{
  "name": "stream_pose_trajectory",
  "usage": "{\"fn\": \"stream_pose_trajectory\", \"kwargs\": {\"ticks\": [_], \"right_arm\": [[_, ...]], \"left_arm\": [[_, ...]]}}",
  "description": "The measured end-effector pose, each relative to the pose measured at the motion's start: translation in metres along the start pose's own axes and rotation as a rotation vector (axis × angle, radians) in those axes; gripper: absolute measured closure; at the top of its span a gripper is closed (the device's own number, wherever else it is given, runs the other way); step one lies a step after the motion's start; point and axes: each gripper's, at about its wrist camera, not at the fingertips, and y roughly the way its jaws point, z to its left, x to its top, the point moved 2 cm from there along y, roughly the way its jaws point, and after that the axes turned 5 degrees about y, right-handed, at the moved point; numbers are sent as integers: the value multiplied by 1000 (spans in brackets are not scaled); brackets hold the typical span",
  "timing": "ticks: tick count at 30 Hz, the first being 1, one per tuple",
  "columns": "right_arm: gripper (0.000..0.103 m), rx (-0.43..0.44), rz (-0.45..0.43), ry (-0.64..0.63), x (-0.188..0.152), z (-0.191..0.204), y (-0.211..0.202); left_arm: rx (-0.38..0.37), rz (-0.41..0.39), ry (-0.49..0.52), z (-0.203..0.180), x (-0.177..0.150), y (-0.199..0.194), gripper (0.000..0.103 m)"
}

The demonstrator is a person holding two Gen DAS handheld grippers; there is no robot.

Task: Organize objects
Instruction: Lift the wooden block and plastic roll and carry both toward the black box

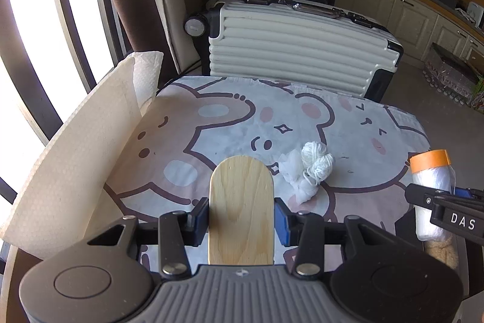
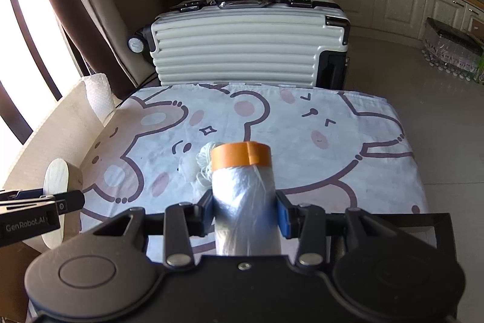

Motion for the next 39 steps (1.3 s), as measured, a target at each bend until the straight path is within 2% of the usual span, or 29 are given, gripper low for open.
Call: {"fn": "stream_pose_trajectory", "kwargs": {"ticks": [8, 15, 39], "right_arm": [[61, 2, -6, -10, 2, -5, -3], [61, -28, -7, 15, 1, -30, -6], [61, -189, -37, 125, -15, -159, -35]], "left_arm": [[-10, -1, -7, -8, 3, 3, 58], [-46, 1, 5, -32, 7, 9, 58], [-234, 13, 127, -172, 11, 21, 58]]}}
